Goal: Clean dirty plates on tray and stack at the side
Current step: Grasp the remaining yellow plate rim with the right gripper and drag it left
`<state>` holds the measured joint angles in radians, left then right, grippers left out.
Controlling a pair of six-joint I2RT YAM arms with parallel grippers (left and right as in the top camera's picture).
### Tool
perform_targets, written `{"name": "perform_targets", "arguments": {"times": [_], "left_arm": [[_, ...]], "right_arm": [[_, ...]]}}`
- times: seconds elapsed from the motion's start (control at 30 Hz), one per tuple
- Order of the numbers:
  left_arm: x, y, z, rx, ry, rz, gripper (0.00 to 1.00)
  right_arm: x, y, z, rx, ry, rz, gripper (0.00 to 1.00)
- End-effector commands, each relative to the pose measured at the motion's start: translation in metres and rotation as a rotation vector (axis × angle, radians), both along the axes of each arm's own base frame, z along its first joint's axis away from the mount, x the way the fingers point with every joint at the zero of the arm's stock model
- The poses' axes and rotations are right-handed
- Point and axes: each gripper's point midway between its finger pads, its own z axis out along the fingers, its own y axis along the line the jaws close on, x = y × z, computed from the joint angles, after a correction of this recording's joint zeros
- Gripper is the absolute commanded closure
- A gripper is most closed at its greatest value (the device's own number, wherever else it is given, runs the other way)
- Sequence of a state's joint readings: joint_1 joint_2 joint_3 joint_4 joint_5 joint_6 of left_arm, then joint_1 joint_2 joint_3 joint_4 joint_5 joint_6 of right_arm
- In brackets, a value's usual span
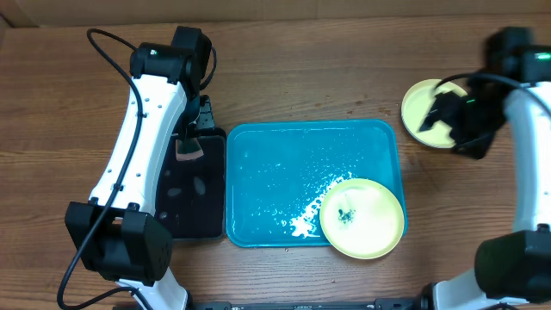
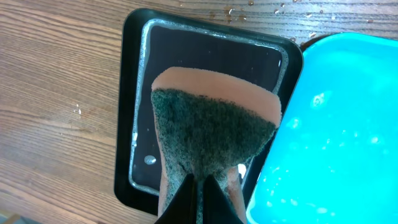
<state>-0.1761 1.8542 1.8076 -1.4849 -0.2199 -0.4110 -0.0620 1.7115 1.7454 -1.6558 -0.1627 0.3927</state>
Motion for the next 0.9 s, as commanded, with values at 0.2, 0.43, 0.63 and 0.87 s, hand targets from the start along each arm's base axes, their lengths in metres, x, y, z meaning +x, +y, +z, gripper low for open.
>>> {"name": "perform_targets", "arguments": {"times": [0.2, 0.43, 0.63, 0.87], "left_arm": [[0.000, 0.001, -0.003, -0.001, 0.015, -0.019, 0.96], [0.000, -0.001, -0.003, -0.008, 0.013, -0.019, 0.96], [0.001, -0.001, -0.003, -0.009, 0.010, -0.020, 0.96], [0.001, -0.002, -0.004, -0.018, 0.010, -0.023, 0.96]], "right_arm": [[-0.080, 0.064, -0.029, -0.203, 0.146, -0.057, 0.25], [-0.140, 0.078, -0.066, -0.295, 0.238, -0.078, 0.22], [-0.167, 0.073, -0.101, -0.254, 0.309, -0.139, 0.26], [-0.173, 0.063, -0.133, -0.272, 0.312, -0.305, 0.26]]}}
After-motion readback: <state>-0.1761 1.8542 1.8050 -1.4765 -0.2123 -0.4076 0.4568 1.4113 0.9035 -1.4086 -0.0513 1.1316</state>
